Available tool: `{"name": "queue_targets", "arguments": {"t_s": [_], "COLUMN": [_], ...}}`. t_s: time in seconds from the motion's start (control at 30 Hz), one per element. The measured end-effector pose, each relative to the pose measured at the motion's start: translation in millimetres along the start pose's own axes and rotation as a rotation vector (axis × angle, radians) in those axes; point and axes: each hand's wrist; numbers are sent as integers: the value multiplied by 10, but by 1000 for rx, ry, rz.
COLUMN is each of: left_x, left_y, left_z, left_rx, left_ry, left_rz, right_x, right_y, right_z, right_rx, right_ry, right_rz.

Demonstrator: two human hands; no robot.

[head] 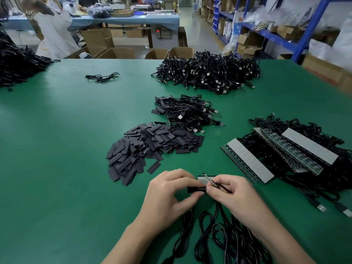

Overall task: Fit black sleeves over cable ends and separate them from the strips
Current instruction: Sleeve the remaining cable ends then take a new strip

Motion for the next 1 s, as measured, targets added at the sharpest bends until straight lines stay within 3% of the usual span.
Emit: {"name": "queue_targets", "arguments": {"t_s": [0.2,0.4,1.0], "left_x": [-41,-36,-30], "left_y": [-6,-36,-9], "left_z": [-33,-67,-54], "left_rx": [53,92,45], "left_ry": [97,94,-13], "left_rz": [-101,-141,-115], "right_x": [-18,-68,-99], "right_y": [6,57,75], "right_z": [-127,-109,-68], "right_rx": [63,31,73], "right_ry": [-19,189,241], "right_rz": [-40,-143,-79]}}
Point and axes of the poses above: each hand's wrist, its own y-axis away from the middle knuckle, its own z-axis out of the palm, x = y × z, and after that the axes turned 1 degree about z, right-handed
